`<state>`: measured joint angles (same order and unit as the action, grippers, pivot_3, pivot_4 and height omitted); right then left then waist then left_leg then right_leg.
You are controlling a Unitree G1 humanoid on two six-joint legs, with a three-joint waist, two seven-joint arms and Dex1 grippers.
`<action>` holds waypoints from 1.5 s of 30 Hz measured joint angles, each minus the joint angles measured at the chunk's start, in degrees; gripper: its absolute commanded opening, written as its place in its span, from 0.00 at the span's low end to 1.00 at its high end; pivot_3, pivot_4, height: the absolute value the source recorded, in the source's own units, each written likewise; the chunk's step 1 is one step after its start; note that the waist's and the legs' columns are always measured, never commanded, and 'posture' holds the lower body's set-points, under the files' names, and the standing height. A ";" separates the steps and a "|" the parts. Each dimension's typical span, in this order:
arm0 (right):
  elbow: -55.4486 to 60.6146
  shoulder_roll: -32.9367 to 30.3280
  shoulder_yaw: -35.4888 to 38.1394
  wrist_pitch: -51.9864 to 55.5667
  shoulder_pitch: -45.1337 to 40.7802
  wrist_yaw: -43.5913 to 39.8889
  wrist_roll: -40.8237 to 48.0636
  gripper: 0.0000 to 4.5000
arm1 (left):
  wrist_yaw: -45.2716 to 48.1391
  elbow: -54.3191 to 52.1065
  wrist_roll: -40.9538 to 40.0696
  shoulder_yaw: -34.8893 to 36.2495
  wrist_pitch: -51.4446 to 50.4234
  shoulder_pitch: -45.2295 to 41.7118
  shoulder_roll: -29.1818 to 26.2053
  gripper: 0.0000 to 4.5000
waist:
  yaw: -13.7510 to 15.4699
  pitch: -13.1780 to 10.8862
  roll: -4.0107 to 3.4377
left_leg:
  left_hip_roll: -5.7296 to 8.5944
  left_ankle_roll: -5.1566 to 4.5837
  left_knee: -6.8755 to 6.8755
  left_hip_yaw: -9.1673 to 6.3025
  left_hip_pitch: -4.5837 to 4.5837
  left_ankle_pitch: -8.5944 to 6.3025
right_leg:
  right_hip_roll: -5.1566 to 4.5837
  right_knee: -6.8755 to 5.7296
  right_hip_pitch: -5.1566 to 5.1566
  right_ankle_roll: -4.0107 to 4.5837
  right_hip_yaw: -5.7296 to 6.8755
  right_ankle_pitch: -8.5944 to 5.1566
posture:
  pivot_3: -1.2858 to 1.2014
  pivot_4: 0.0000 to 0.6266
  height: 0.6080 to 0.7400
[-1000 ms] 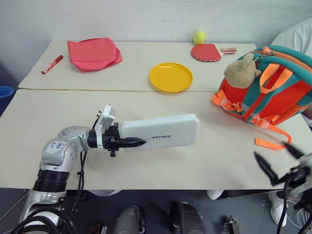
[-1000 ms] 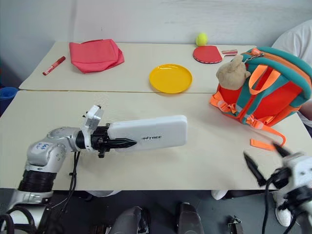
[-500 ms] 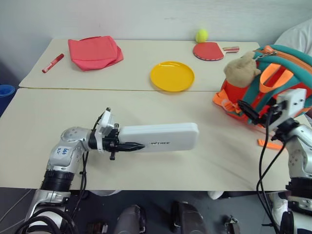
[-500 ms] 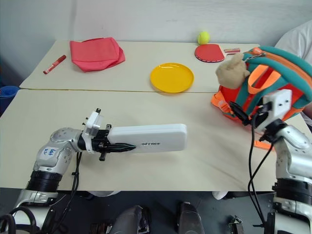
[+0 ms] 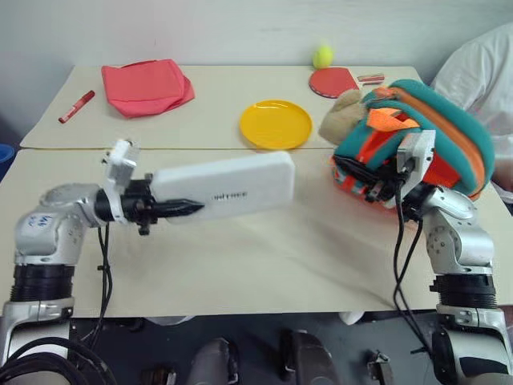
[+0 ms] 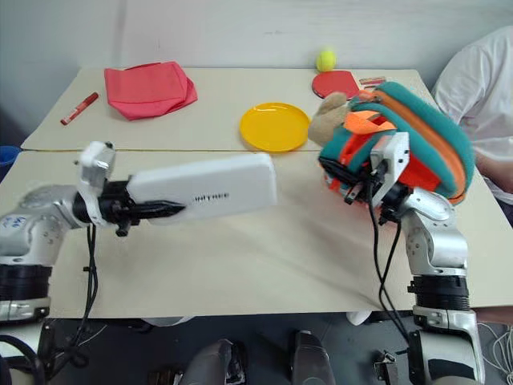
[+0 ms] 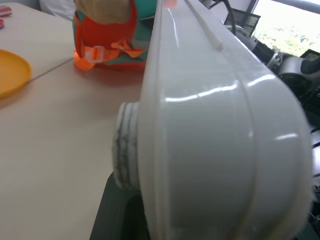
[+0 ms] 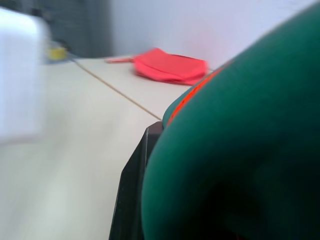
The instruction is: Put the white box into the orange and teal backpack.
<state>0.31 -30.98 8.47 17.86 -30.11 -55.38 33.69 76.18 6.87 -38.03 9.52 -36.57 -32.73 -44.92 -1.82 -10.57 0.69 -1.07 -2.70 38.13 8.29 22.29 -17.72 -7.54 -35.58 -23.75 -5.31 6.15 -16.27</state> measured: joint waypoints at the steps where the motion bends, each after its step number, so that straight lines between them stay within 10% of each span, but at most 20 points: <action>1: 2.83 -0.02 -0.84 2.75 0.34 -0.11 2.05 0.00 | 0.10 1.19 -0.01 0.35 -0.59 -0.06 -0.90 0.28 | -0.08 0.00 0.00 | -0.01 0.01 -0.02 0.00 -0.01 -0.01 | 0.02 0.01 0.00 0.01 0.00 0.00 | 0.52 0.24 1.00; 15: 28.35 -16.33 6.51 37.70 15.99 8.65 50.72 0.00 | 7.84 8.15 -4.49 10.02 -8.50 9.60 -12.03 0.28 | 1.00 -0.13 0.25 | -0.03 0.19 -0.01 -0.24 0.09 -0.41 | -0.27 0.44 -0.03 0.11 0.15 -0.05 | 0.52 0.24 1.00; 29: 24.29 -20.35 9.33 38.44 20.82 3.14 43.93 0.00 | -1.82 0.34 -2.93 3.72 1.89 -5.79 6.03 0.28 | 2.70 -0.12 0.29 | 0.14 -0.17 0.10 -0.04 0.11 -0.23 | -0.10 0.40 0.12 -0.19 0.16 0.12 | 0.52 0.24 1.00; 45: 25.68 -18.49 8.07 36.55 19.80 4.42 39.49 0.00 | 5.58 7.40 11.67 -14.53 8.47 -18.13 6.73 0.28 | 3.33 -0.13 0.31 | 0.15 -0.41 0.37 0.04 0.13 -0.29 | -0.13 0.58 0.16 -0.32 0.26 0.19 | 0.52 0.24 1.00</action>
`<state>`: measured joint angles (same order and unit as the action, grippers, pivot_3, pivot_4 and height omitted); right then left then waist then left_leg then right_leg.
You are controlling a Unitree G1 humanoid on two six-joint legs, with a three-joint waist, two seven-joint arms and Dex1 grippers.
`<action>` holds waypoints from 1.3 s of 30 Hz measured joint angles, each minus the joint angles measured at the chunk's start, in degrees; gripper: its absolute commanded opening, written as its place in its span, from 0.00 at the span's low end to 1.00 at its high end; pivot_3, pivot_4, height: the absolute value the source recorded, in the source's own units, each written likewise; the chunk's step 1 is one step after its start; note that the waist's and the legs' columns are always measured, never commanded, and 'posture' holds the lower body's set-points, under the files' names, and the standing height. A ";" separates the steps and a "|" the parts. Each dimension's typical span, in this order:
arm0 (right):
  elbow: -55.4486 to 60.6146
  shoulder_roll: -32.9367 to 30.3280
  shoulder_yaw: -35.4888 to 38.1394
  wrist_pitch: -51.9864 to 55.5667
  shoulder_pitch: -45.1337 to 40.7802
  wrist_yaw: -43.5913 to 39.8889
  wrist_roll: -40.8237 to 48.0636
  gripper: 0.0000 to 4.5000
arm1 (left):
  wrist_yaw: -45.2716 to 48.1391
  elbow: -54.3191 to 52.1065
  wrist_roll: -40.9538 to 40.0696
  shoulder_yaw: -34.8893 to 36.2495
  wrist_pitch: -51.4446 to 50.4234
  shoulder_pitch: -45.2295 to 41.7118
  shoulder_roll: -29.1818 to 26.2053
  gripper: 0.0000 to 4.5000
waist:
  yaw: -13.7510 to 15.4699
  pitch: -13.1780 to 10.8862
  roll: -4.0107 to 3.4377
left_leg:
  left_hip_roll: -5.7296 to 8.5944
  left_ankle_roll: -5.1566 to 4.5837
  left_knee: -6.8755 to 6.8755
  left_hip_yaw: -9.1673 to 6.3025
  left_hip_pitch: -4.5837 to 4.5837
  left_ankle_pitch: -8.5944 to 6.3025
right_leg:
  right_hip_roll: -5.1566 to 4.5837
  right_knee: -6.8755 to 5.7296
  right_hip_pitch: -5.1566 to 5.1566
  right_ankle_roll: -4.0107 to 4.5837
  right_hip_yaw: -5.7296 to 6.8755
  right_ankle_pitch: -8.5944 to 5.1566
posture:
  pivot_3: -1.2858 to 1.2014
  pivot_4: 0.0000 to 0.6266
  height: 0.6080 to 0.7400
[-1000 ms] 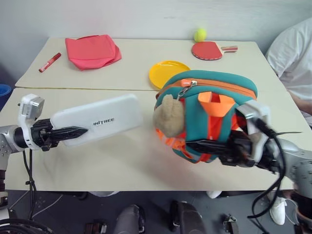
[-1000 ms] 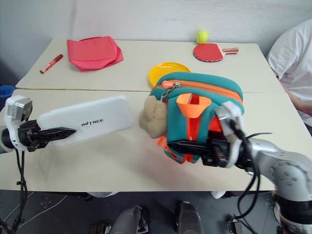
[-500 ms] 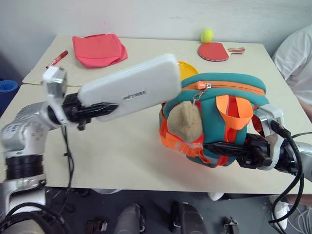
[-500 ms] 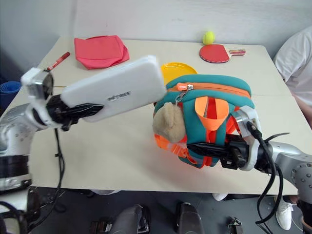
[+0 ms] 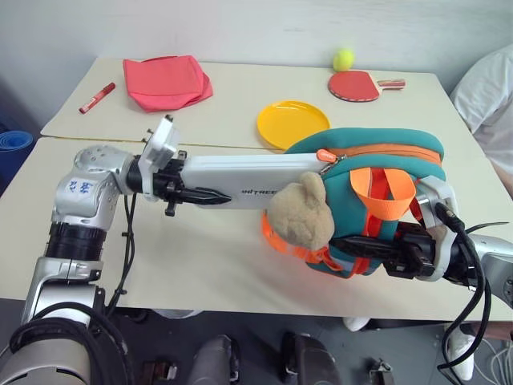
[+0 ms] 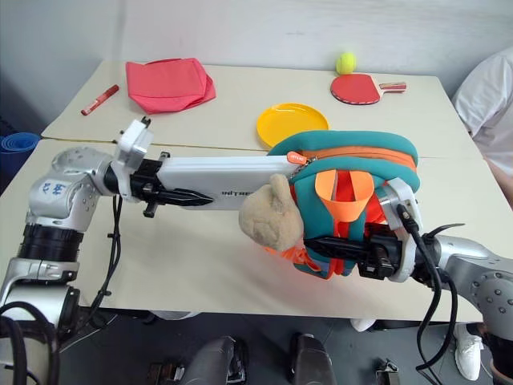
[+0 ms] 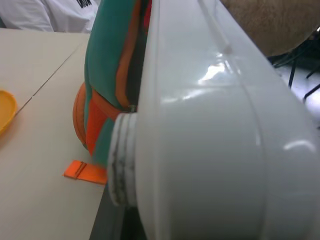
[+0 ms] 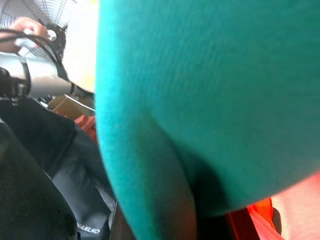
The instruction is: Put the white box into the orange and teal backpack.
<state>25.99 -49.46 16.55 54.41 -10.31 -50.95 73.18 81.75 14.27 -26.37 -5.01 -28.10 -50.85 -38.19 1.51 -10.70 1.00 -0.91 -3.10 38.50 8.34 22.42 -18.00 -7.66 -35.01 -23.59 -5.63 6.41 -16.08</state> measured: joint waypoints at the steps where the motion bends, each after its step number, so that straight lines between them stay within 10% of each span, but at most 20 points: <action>1: -0.19 0.54 0.00 -0.52 -0.53 0.51 -0.12 0.00 | -1.95 -0.51 0.32 -0.61 -2.20 -1.12 1.41 0.28 | 0.03 0.00 0.00 | 0.00 -0.04 0.11 -0.06 0.03 -0.02 | -0.03 -0.01 0.03 -0.01 -0.10 0.01 | 0.52 0.24 1.00; 13: -0.41 5.24 -0.66 -2.15 -2.17 4.50 -2.48 0.00 | -21.97 5.42 11.62 -11.27 -3.32 -8.71 28.22 0.28 | 0.18 0.00 0.00 | 0.15 -0.53 0.74 -0.21 0.64 -0.20 | -0.01 0.08 -0.02 -0.43 0.01 0.24 | 0.52 0.24 1.00; 16: -0.41 6.21 -1.14 -3.21 -2.29 5.20 -4.00 0.00 | -24.43 8.73 12.89 -10.87 -1.59 -9.55 30.99 0.50 | 0.01 0.00 0.00 | 0.15 -0.55 0.74 -0.21 0.64 -0.20 | -0.16 0.16 -0.02 -0.45 -0.02 0.27 | 0.52 0.24 1.00; 22: 0.18 8.54 -2.55 -4.83 -1.61 7.10 -6.04 0.00 | -18.43 6.72 6.67 -5.44 -8.09 -8.40 25.74 0.86 | -0.71 0.00 -0.01 | 0.02 -0.42 0.70 -0.22 0.67 -0.20 | -0.10 -0.02 -0.13 -0.41 0.04 0.25 | 0.52 0.24 1.00; 32: -1.84 10.33 -3.50 -8.24 -4.33 8.28 -11.46 0.00 | 2.74 2.31 1.84 0.80 1.56 -1.17 3.96 0.86 | -1.58 -0.01 -0.05 | 0.05 -0.32 0.68 -0.15 0.66 -0.20 | 0.02 -0.09 -0.19 -0.31 0.35 0.19 | 0.52 0.24 1.00; 39: -3.66 9.94 -4.31 -7.94 -5.77 6.92 -12.42 0.00 | -6.97 -8.92 -0.59 5.09 3.91 4.51 9.48 0.86 | -0.74 -0.01 -0.04 | 0.09 -0.40 0.73 -0.33 0.76 -0.18 | -0.16 -0.04 -0.12 -0.37 0.07 0.22 | 0.52 0.24 1.00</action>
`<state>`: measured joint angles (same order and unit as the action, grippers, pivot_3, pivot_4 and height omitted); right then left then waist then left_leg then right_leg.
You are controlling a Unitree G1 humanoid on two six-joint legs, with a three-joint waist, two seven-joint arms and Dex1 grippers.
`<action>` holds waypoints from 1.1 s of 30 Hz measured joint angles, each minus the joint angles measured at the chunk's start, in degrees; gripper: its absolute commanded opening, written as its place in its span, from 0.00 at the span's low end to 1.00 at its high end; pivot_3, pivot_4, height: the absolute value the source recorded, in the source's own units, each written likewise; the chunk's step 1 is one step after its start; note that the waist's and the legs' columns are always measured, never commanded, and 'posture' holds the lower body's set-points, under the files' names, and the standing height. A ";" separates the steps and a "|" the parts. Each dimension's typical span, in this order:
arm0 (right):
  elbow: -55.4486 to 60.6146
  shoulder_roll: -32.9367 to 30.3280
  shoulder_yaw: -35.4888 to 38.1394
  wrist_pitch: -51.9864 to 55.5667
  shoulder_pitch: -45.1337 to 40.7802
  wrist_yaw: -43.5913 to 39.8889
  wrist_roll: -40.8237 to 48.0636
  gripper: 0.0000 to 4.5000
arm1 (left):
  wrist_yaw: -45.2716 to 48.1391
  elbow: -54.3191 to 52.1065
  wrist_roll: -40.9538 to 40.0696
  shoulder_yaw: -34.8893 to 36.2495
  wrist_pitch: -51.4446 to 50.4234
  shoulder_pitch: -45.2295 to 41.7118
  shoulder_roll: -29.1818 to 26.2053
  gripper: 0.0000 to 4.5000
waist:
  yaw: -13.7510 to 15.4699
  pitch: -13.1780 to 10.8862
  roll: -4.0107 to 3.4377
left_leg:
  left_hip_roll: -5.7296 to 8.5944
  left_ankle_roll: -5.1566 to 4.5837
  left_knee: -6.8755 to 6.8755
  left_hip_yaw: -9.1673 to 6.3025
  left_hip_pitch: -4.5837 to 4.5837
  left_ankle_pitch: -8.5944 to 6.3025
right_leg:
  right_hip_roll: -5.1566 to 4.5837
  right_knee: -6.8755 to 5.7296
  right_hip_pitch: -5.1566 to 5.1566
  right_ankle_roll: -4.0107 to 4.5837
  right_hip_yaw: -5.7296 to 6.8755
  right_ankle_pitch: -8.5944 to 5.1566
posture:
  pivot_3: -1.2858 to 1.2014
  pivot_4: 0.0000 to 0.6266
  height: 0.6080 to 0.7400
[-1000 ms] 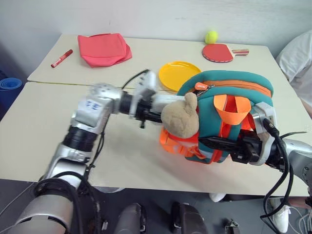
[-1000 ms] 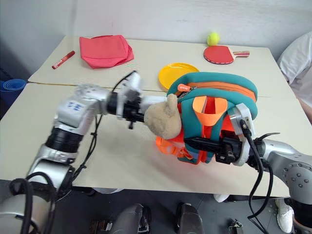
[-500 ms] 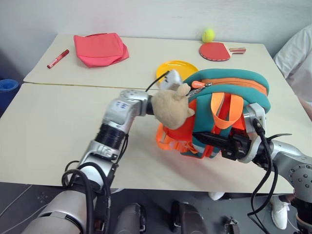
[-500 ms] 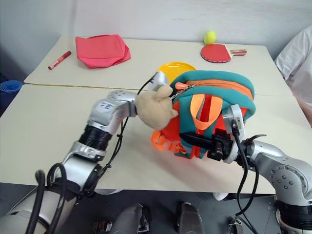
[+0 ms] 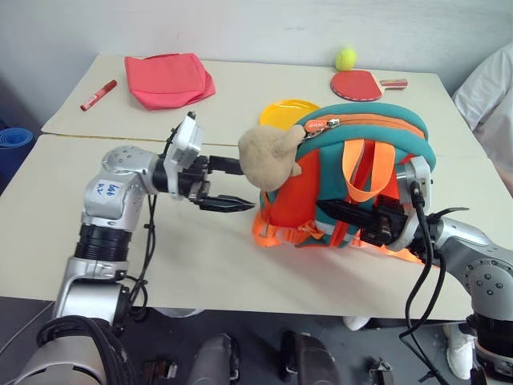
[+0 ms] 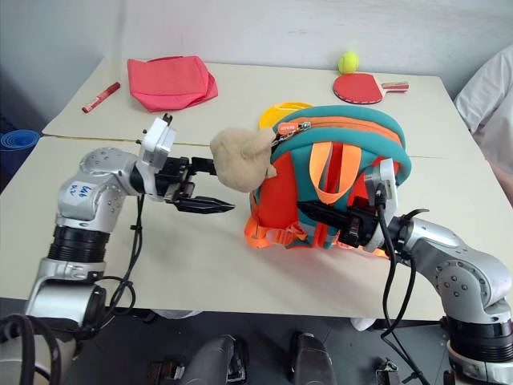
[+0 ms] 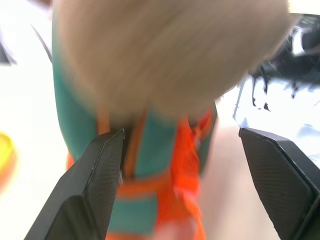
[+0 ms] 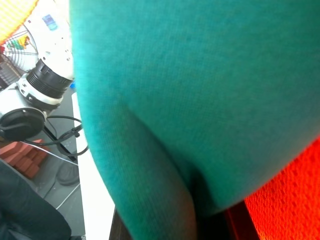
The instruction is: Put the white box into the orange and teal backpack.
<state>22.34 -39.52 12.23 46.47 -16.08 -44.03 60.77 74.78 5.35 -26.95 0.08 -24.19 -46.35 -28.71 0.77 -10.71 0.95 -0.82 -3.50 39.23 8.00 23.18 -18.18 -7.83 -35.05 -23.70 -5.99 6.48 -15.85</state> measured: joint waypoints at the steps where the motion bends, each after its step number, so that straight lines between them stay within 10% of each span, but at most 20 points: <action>1: 0.01 -0.53 0.04 0.11 0.64 -0.30 0.00 0.00 | -1.43 -1.60 -0.35 0.44 -0.32 0.40 0.27 0.86 | -0.01 0.00 0.00 | -0.02 0.01 -0.01 0.00 -0.01 0.00 | 0.05 -0.01 0.00 0.00 0.02 0.00 | 0.52 0.24 1.00; 10: -0.01 -2.25 0.71 1.24 1.21 -1.42 0.65 0.00 | -14.26 -10.91 -4.76 3.24 -5.14 2.45 4.60 0.86 | -0.18 0.00 0.00 | -0.01 0.00 0.00 0.04 -0.12 0.03 | 0.24 -0.06 0.08 0.00 0.01 0.00 | 0.52 0.24 1.00; 22: -0.10 -0.62 -0.13 -0.18 1.56 -0.44 -1.12 0.00 | -14.42 -7.09 -4.74 2.52 -4.52 2.20 0.13 0.17 | -0.31 0.00 0.00 | -0.01 0.02 -0.01 0.08 -0.16 0.04 | 0.30 -0.08 0.06 0.00 0.14 0.00 | 0.52 0.24 1.00; 33: 1.67 4.34 0.96 -5.71 6.97 3.52 -5.98 0.00 | -14.38 2.33 10.19 -3.87 7.64 12.72 -8.63 0.08 | -0.21 0.04 -0.04 | 0.02 0.07 -0.12 0.25 -0.19 -0.01 | 0.30 -0.07 -0.02 0.00 0.28 0.00 | 0.52 0.24 1.00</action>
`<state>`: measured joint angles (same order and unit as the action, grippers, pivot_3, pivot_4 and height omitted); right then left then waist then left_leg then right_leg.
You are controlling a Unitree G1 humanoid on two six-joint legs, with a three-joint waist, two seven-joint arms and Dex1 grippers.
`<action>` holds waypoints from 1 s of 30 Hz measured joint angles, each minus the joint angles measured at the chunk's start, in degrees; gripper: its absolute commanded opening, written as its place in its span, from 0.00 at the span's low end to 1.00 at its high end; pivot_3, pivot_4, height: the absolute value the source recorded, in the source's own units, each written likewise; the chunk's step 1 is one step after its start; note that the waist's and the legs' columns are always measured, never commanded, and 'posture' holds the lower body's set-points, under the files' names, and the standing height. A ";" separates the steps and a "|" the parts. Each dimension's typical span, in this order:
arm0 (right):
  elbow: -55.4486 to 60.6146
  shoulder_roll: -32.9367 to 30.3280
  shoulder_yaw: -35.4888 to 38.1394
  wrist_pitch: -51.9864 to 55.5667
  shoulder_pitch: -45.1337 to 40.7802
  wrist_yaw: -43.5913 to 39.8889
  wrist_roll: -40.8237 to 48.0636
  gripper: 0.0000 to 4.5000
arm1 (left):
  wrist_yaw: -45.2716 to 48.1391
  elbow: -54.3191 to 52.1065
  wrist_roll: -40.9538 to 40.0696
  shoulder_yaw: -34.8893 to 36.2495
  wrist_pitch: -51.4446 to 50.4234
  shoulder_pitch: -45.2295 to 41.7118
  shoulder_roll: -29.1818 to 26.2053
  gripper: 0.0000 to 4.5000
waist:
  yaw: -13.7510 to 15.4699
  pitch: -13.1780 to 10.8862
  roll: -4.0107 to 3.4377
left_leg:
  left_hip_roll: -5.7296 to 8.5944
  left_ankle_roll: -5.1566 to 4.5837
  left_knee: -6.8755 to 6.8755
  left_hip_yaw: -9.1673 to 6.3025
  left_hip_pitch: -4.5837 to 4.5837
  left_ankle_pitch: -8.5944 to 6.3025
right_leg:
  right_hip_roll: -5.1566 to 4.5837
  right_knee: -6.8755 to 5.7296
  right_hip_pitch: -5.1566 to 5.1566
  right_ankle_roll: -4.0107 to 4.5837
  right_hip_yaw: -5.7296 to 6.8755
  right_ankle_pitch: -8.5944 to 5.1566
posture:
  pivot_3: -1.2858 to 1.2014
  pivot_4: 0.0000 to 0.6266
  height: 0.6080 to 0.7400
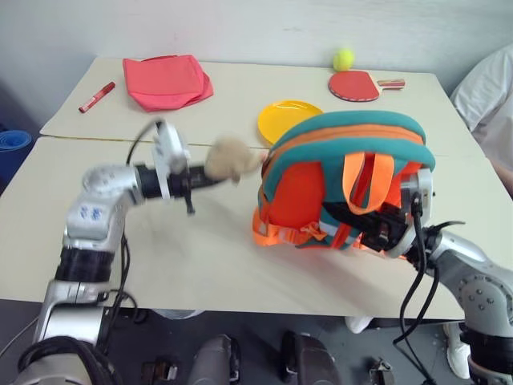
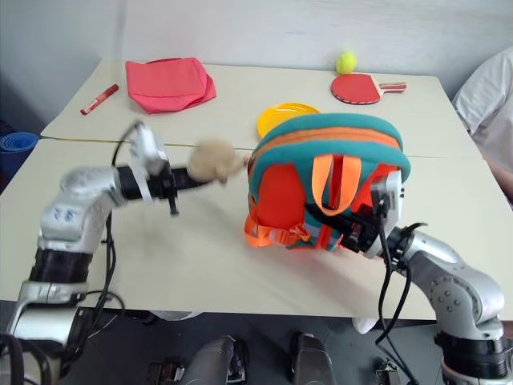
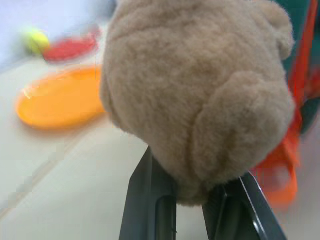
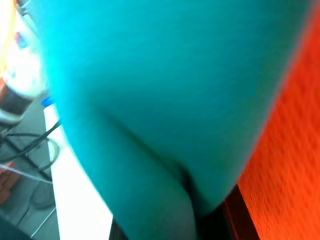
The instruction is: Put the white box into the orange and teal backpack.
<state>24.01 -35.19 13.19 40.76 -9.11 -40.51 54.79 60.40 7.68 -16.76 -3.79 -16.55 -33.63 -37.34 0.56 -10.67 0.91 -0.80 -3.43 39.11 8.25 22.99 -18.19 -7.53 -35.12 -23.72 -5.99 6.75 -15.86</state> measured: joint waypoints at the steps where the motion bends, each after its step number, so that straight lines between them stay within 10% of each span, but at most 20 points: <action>1: 0.03 -0.69 -1.26 -0.53 -0.23 -0.13 -1.59 0.00 | 0.31 1.29 1.77 -1.67 1.42 0.88 -0.01 0.08 | -0.10 0.00 0.01 | 0.00 -0.02 0.01 0.01 0.01 0.01 | -0.02 -0.02 -0.01 0.00 0.00 0.00 | 0.52 0.24 1.00; 12: -2.61 4.38 -6.00 -5.32 -4.09 1.17 -8.26 0.00 | -4.28 -0.12 5.28 -3.38 3.65 3.23 3.26 0.08 | -0.66 0.06 -0.04 | -0.13 0.09 0.03 0.04 -0.10 -0.05 | -0.13 -0.21 -0.02 0.24 -0.22 -0.04 | 0.52 0.24 1.00; 24: 3.29 -6.97 7.27 -23.84 15.91 -9.48 -21.56 0.97 | 2.99 -15.81 -10.25 19.61 -7.10 27.58 -10.38 0.99 | -0.61 0.04 -0.07 | -0.25 0.52 -0.11 0.03 -0.40 -0.46 | -0.23 0.21 0.22 0.28 -0.45 -0.11 | 0.52 0.24 1.00; 30: -13.05 -7.71 10.40 -36.92 19.68 -17.44 -28.42 1.00 | 0.05 -16.83 -6.12 25.92 4.50 41.37 -5.50 1.00 | -0.60 0.04 -0.10 | -0.25 0.60 -0.32 0.18 -0.79 -0.49 | -0.24 0.25 0.36 0.36 -0.61 -0.14 | 0.52 0.24 1.00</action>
<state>10.96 -42.89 23.59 3.84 10.57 -57.95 26.37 60.45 -9.14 -22.88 22.14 -12.05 7.74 -42.83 -0.03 -10.63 0.81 -1.05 -2.82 38.79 8.43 22.20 -18.68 -7.77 -34.87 -23.37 -5.64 6.14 -15.99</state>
